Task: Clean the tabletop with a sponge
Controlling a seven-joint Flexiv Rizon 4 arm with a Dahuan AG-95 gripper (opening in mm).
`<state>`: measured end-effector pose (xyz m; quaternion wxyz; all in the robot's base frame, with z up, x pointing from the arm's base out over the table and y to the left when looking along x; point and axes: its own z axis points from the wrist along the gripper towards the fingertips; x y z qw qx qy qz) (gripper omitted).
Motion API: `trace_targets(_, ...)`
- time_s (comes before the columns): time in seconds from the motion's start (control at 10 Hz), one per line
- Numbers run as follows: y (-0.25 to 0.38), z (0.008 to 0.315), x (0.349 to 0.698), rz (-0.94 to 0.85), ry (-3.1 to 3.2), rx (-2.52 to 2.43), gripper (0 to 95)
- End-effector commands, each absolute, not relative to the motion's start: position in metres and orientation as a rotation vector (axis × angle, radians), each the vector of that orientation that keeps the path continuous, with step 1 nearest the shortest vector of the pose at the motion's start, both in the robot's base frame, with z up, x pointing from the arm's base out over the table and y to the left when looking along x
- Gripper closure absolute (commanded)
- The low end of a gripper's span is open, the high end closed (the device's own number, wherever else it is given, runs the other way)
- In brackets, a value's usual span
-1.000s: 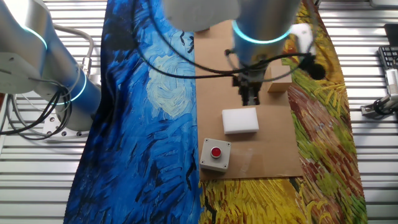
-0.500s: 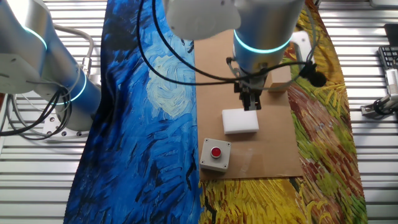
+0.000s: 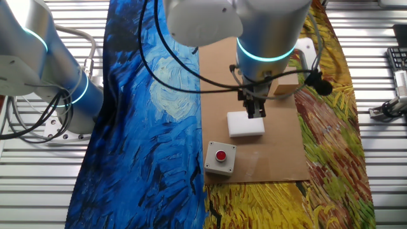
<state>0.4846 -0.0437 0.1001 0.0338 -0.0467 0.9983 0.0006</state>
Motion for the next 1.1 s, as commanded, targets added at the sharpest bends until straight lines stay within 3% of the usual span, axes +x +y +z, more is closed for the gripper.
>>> trace_targets(0.1,-0.046,0.097,0.485,0.002,3.072,-0.153,95.0)
trace_targets(1.1,-0.049,0.072,0.496,0.011,3.064,-0.263,95.0)
